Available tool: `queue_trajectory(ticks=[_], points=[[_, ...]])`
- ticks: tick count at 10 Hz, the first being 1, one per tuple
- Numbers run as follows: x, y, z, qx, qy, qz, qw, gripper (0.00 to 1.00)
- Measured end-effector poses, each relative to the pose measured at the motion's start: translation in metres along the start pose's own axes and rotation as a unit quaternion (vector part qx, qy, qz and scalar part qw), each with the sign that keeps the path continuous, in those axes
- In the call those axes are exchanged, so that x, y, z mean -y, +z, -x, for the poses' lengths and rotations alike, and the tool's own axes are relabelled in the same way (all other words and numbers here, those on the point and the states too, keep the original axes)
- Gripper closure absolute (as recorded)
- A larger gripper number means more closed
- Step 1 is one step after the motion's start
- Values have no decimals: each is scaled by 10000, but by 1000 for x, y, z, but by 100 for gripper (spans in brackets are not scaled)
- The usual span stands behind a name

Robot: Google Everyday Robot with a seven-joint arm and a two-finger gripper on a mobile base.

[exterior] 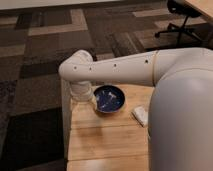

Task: Place the white sponge in the ceramic cup

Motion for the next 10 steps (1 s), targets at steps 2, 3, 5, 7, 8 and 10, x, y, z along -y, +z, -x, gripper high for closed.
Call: queue_trajectory(ticks=[2,3,5,7,8,10], points=[[0,0,0,0,0,0,10000,35],[0,0,0,0,0,0,10000,35],[0,0,0,0,0,0,10000,35],[0,0,0,0,-1,-2,10000,35],[3,0,-1,0,7,-20,10000,35],[22,-1,2,100,9,-117,9999,35]])
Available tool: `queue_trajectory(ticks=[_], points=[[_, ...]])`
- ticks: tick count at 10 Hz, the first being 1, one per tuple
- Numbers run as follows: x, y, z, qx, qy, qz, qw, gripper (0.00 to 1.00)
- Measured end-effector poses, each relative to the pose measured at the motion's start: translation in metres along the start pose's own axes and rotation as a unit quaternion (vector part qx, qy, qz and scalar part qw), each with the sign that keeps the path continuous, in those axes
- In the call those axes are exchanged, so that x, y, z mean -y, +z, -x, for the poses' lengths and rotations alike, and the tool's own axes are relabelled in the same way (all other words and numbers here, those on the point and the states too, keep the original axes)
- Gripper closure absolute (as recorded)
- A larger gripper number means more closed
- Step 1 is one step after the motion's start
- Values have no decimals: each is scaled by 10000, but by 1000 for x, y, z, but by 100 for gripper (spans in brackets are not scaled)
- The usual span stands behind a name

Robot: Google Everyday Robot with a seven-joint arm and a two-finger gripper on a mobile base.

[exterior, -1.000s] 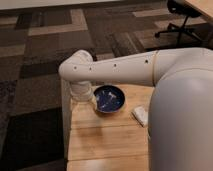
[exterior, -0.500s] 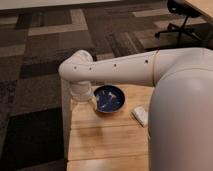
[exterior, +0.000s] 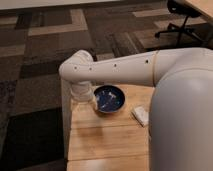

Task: Place the white sponge in the ceramic cup

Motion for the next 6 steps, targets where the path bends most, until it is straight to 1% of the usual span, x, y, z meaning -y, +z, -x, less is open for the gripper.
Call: queue_trajectory(ticks=[1,2,3,4,5,6], points=[[8,-1,2,120,-86,-30,9999,35],[24,-1,3,269,-242,-109,9993,35],[30,-1,3,315,-322,-149,9989,35],[47,1,-2,314,-611,-250,9973,35],[63,2,-10,249,-990,-356,9941,35],[68,3,-13,221,-1153,-381,9923,35]])
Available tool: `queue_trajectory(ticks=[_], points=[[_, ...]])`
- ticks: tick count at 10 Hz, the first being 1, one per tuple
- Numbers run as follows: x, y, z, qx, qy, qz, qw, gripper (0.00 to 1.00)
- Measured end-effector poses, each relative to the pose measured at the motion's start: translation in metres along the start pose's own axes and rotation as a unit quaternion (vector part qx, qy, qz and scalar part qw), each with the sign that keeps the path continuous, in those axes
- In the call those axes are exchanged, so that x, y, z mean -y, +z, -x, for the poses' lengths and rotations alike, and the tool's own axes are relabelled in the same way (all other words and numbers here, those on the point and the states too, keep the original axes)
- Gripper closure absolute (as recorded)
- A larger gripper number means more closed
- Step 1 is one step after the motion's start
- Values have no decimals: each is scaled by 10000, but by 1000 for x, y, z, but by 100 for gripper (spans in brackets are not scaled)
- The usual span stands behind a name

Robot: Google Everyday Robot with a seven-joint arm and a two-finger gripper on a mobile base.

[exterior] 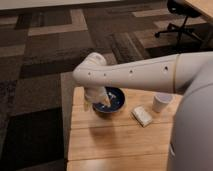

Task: Place the white sponge in the ceramic cup

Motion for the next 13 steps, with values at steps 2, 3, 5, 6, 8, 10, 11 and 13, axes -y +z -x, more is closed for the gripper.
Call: queue_trajectory(ticks=[2,3,5,6,8,10,11,13], points=[[27,0,-17,-109,-708,-90,9974,35],[43,-3,-19,-103,-986,-195,9949,35],[60,-7,-22,-100,-1299,-318,9910,35],[61,-7,-22,-99,-1318,-329,9907,35],[59,-8,-21,-97,-1333,-329,9905,35],[59,-8,-21,-96,-1334,-329,9905,35],[59,-8,-21,-97,-1333,-330,9905,35],[71,-4,-26,-146,-1269,-405,9910,35]])
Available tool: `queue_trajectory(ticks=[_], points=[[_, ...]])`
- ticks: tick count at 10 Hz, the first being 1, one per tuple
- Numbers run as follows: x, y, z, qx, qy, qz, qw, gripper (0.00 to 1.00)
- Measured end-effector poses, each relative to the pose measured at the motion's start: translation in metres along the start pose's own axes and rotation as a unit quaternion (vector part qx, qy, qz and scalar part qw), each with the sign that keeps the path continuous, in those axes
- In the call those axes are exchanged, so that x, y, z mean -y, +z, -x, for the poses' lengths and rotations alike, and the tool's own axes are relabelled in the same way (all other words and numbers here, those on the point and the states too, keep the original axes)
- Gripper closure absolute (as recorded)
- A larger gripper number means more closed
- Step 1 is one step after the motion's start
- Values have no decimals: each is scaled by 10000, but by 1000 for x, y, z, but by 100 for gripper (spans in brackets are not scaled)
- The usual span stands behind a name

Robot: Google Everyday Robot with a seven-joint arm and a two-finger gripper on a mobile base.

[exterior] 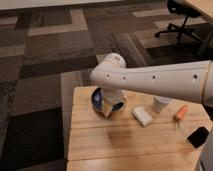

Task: Place the white sponge in the ceramic cup

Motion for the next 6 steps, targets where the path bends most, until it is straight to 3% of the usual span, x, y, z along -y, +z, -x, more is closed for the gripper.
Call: queue_trajectory(ticks=[2,6], points=[[18,11,-12,-64,146,-84,9998,35],[44,47,-28,-102,192,16,9998,35]])
